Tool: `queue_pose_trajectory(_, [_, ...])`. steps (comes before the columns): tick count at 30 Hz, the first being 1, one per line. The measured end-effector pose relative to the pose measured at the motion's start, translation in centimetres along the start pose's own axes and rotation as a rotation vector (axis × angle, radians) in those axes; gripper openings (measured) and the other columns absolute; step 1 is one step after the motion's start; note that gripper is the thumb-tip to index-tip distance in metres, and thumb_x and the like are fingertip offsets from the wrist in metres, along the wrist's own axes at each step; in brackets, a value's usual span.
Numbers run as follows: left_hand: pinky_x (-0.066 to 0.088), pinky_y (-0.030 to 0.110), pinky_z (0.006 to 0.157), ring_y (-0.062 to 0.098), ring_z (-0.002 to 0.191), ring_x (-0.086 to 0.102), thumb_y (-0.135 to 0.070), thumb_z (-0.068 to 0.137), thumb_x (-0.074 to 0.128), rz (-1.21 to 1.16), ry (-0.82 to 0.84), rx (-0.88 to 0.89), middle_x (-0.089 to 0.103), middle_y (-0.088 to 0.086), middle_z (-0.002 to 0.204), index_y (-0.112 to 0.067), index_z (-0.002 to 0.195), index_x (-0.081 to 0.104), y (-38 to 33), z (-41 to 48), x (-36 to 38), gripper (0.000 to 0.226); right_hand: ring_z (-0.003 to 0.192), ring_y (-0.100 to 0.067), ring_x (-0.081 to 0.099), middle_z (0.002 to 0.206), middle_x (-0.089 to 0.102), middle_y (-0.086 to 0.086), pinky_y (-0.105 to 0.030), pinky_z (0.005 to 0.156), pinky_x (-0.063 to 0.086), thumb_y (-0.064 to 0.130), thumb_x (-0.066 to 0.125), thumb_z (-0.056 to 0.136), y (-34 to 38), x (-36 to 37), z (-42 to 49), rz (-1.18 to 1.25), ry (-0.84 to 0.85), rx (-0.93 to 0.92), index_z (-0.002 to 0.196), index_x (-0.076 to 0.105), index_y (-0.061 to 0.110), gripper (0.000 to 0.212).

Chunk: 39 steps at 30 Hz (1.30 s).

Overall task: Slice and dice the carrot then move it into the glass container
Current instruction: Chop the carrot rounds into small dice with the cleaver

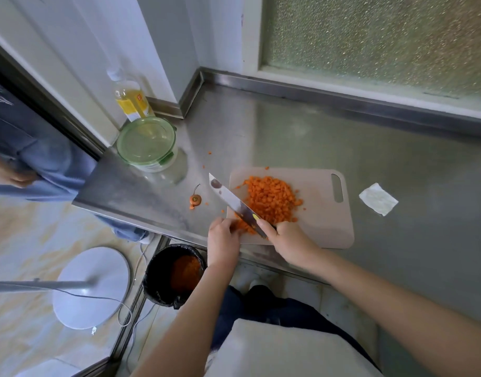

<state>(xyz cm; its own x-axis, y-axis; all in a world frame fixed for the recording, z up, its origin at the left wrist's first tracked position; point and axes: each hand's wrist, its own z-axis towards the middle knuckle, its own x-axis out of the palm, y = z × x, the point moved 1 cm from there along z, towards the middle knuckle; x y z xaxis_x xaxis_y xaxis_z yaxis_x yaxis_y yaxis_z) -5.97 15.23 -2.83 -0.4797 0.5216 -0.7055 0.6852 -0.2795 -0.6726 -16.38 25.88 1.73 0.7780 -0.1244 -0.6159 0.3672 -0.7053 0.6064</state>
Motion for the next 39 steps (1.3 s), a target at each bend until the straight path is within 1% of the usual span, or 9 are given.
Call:
queue_pose_trajectory(3, [0.026, 0.013, 0.067, 0.023, 0.087, 0.054, -0.004, 0.085, 0.060, 0.009, -0.006, 0.018, 0.064, 0.013, 0.091, -0.006, 0.091, 0.074, -0.1, 0.0, -0.1, 0.015, 0.057, -0.026, 0.045, 0.054, 0.041, -0.007, -0.033, 0.057, 0.034, 0.051, 0.031, 0.099, 0.2, 0.3, -0.1, -0.033, 0.016, 0.005, 0.056, 0.039, 0.008, 0.061])
queue_pose_trajectory(9, [0.026, 0.012, 0.066, 0.016, 0.081, 0.050, -0.003, 0.083, 0.062, -0.005, -0.020, -0.003, 0.066, 0.013, 0.090, -0.008, 0.090, 0.075, -0.2, 0.3, -0.1, 0.015, 0.050, -0.022, 0.040, 0.053, 0.040, -0.005, -0.031, 0.052, 0.032, 0.053, 0.028, 0.098, 0.3, 1.4, 0.1, -0.109, 0.001, 0.021, 0.055, 0.038, 0.010, 0.062])
queue_pose_trajectory(13, [0.028, 0.010, 0.067, 0.015, 0.082, 0.052, -0.001, 0.083, 0.060, -0.040, -0.003, -0.029, 0.067, 0.012, 0.092, -0.008, 0.090, 0.075, -0.2, 0.4, -0.1, 0.017, 0.047, -0.017, 0.036, 0.052, 0.038, -0.004, -0.025, 0.045, 0.027, 0.050, 0.027, 0.100, 0.4, 2.0, 0.5, -0.187, -0.007, 0.016, 0.053, 0.035, 0.011, 0.061])
queue_pose_trajectory(15, [0.030, 0.012, 0.069, 0.019, 0.085, 0.057, -0.002, 0.083, 0.060, -0.033, 0.007, -0.038, 0.068, 0.010, 0.093, -0.010, 0.090, 0.075, -0.1, 0.5, -0.1, 0.019, 0.049, -0.018, 0.038, 0.054, 0.039, -0.004, -0.026, 0.046, 0.030, 0.048, 0.027, 0.101, 0.6, 2.2, 0.6, -0.196, 0.010, 0.018, 0.056, 0.034, 0.012, 0.058])
queue_pose_trajectory(19, [0.032, 0.013, 0.069, 0.019, 0.086, 0.058, -0.001, 0.083, 0.060, -0.044, 0.000, -0.039, 0.069, 0.009, 0.093, -0.009, 0.091, 0.075, -0.2, 0.5, 0.0, 0.019, 0.062, -0.025, 0.048, 0.054, 0.040, -0.003, -0.029, 0.059, 0.037, 0.048, 0.029, 0.100, 0.6, 2.3, 1.0, -0.155, -0.012, 0.005, 0.055, 0.036, 0.012, 0.058])
queue_pose_trajectory(28, [0.028, 0.008, 0.068, 0.012, 0.078, 0.047, 0.002, 0.081, 0.063, -0.037, -0.017, 0.029, 0.064, 0.011, 0.089, -0.005, 0.090, 0.071, -0.5, 0.1, -0.5, 0.014, 0.061, -0.027, 0.050, 0.054, 0.043, -0.004, -0.032, 0.061, 0.039, 0.053, 0.029, 0.098, 0.3, 2.1, 1.9, -0.109, -0.047, -0.010, 0.054, 0.039, 0.012, 0.061])
queue_pose_trajectory(34, [0.030, 0.009, 0.071, 0.013, 0.081, 0.052, -0.001, 0.081, 0.065, -0.055, 0.019, 0.020, 0.064, 0.006, 0.090, -0.008, 0.091, 0.071, -0.3, 0.3, -0.7, 0.014, 0.056, -0.023, 0.045, 0.053, 0.042, -0.004, -0.029, 0.061, 0.034, 0.051, 0.029, 0.099, 0.5, 1.3, 1.9, -0.020, -0.064, -0.010, 0.052, 0.038, 0.012, 0.061])
queue_pose_trajectory(37, [0.037, 0.017, 0.077, 0.017, 0.086, 0.057, -0.003, 0.080, 0.067, -0.069, 0.028, 0.014, 0.066, 0.007, 0.092, -0.008, 0.093, 0.071, -0.2, 0.4, -0.8, 0.014, 0.055, -0.022, 0.045, 0.053, 0.043, -0.005, -0.030, 0.057, 0.031, 0.049, 0.030, 0.100, 0.8, 0.9, 1.9, 0.000, -0.083, -0.022, 0.052, 0.038, 0.011, 0.062])
queue_pose_trajectory(39, [0.035, 0.013, 0.076, 0.015, 0.085, 0.055, -0.004, 0.081, 0.067, -0.067, 0.031, 0.006, 0.066, 0.007, 0.094, -0.008, 0.097, 0.071, -0.2, 0.3, -1.0, 0.016, 0.060, -0.026, 0.048, 0.056, 0.045, -0.007, -0.030, 0.060, 0.033, 0.050, 0.030, 0.099, 0.9, 0.8, 1.9, 0.005, -0.095, -0.029, 0.052, 0.038, 0.011, 0.062])
